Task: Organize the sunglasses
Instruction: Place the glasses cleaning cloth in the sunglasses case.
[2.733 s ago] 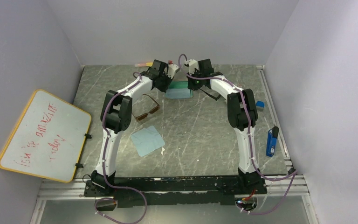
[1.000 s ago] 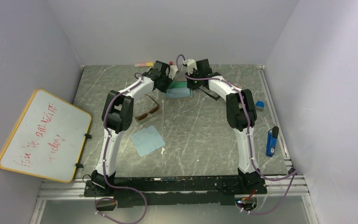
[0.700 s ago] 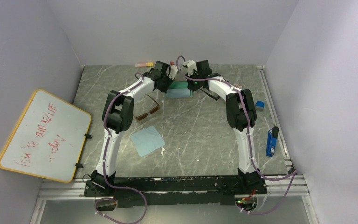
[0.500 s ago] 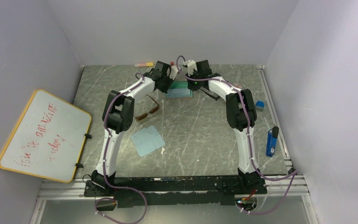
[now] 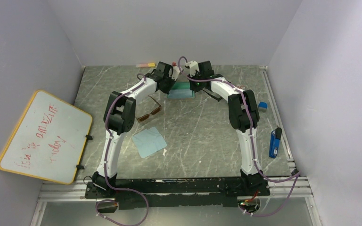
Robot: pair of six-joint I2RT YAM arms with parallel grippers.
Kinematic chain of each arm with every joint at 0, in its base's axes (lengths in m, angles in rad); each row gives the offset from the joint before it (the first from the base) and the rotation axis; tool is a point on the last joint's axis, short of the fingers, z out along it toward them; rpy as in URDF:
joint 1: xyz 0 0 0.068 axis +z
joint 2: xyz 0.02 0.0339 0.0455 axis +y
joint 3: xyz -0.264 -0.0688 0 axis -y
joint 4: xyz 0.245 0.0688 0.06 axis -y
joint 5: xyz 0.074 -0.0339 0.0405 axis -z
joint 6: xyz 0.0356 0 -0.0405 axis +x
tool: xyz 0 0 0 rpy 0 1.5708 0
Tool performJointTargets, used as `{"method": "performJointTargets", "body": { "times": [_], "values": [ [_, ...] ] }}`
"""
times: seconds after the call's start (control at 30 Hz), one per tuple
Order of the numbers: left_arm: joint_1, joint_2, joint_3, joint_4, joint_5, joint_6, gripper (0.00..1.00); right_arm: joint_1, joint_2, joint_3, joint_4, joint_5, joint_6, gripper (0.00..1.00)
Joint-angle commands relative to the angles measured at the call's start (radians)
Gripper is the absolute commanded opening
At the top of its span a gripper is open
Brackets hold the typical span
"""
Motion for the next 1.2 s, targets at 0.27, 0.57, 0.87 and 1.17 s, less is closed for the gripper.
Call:
{"method": "performJointTargets", "body": {
  "times": [0.27,0.57,0.87,1.17],
  "values": [
    [-0.006,-0.021,0.004,0.043,-0.017,0.011,0.05,0.003,-0.011,0.0,0.044,0.019,0.016,0.0],
    [-0.008,-0.027,0.0,0.049,-0.032,0.011,0.05,0.007,-0.013,-0.01,0.06,0.026,0.021,0.0],
    [-0.007,-0.027,-0.001,0.047,-0.026,0.012,0.05,0.008,-0.011,-0.001,0.054,0.026,0.021,0.0],
    [-0.008,-0.034,-0.018,0.05,-0.018,0.017,0.06,0.007,-0.018,-0.015,0.044,0.018,0.009,0.06]
  ]
}}
